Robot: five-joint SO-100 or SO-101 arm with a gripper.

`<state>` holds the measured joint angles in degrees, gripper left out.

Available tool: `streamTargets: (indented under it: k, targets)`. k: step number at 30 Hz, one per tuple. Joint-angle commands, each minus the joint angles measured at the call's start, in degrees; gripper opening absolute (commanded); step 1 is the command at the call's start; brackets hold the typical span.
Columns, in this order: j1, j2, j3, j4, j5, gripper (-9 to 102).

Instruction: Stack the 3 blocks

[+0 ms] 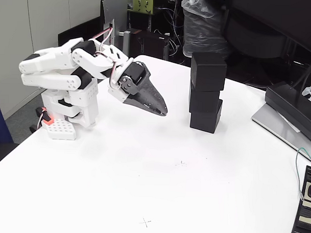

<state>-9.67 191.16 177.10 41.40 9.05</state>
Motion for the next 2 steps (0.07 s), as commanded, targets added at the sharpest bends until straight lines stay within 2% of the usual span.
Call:
streamTargets:
  k: [1, 2]
  targets:
    - [0.3, 0.4, -0.4, -0.8, 0.1, -1]
    - [0.3, 0.4, -0.4, -0.8, 0.1, -1]
